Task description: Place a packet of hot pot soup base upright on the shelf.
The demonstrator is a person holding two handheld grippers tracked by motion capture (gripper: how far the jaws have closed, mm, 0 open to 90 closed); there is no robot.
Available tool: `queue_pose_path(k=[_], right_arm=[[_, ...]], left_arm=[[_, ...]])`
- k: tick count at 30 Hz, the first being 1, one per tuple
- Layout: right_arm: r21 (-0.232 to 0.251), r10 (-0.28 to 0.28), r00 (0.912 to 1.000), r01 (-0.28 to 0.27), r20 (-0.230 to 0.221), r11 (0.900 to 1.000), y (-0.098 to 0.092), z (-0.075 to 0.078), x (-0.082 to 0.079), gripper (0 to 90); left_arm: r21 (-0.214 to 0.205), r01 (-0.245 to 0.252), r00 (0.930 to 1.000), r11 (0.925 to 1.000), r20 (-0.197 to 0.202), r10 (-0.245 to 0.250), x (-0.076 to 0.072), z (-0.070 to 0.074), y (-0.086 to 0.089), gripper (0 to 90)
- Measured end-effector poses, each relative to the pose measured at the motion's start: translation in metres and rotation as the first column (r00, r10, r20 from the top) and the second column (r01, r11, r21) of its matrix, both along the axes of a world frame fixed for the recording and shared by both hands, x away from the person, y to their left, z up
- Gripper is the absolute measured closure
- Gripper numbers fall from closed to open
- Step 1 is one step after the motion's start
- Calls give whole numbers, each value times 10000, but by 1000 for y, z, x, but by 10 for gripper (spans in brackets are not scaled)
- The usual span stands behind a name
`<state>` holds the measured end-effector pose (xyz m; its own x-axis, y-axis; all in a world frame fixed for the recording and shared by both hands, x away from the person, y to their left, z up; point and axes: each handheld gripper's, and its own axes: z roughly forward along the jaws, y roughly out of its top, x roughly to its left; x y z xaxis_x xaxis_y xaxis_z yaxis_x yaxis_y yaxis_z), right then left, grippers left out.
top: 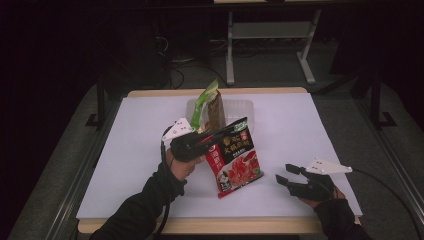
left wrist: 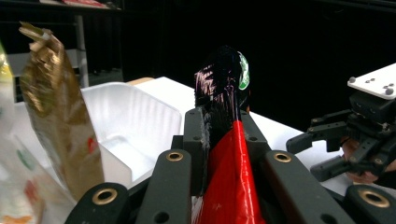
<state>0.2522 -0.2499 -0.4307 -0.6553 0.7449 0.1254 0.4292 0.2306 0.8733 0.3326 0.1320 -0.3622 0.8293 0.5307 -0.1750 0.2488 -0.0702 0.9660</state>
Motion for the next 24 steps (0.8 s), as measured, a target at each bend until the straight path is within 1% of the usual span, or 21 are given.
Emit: queue_pose_path(k=[1,2,5,6,7,8,9,10,11,12,13,14,16,17,19,22,24], right_arm=[[91,-116,9999,116,21,9999,-4,0,0,440],[64,-238,9997,237,79,9997,-7,0,0,447],[252,-423,9990,420,120,9988,-14,0,0,475],[212,-446,9989,443,123,9988,-14,1,0,490],[167,-461,9988,459,152,9988,-15,1,0,504],[211,-468,9987,465,179,9987,-16,0,0,514],[217,-419,9989,414,207,9989,-17,0,0,536],[49,-401,9988,399,299,9992,-17,1,0,537],[16,-366,9987,366,351,9993,-17,1,0,526],[148,-359,9984,353,430,9993,-17,1,-1,477],[198,-473,9975,463,521,9987,-18,1,-1,437],[103,-556,9962,550,670,9984,-18,2,-1,418],[-14,-603,9945,606,853,9982,-18,1,-2,374],[-64,-711,9935,720,893,9974,-18,1,-2,359],[-114,-718,9934,731,899,9973,-18,0,-2,333],[-318,-905,9879,952,1260,9949,-17,2,-4,310],[-479,-938,9833,1024,1557,9936,-16,4,-6,290]], left_arm=[[-22,-69,10000,10000,43,69,0,2,2,779],[-70,-108,9999,9999,60,108,0,3,2,779],[-174,-321,9994,9993,94,323,-1,8,3,778],[-217,-427,9990,9989,126,430,-2,10,3,778],[-303,-380,9992,9988,88,383,-1,12,4,778],[-280,-456,9989,9986,117,460,-2,14,4,777],[-354,-602,9980,9976,168,609,-2,16,5,777],[-538,-560,9984,9970,62,564,-1,18,6,777],[-569,-679,9976,9961,57,683,-1,20,6,776],[-629,-759,9970,9951,115,768,-2,22,6,777],[-682,-712,9973,9951,150,724,-2,25,6,777],[-693,-778,9966,9946,218,795,-2,27,5,776],[-728,-761,9964,9944,329,787,-3,33,2,776],[-781,-822,9956,9936,389,854,-3,36,1,776],[-863,-924,9946,9920,398,961,-1,42,-1,776],[-959,-1164,9916,9886,459,1212,4,51,-6,776],[-999,-1392,9882,9852,501,1447,7,59,-9,773]])
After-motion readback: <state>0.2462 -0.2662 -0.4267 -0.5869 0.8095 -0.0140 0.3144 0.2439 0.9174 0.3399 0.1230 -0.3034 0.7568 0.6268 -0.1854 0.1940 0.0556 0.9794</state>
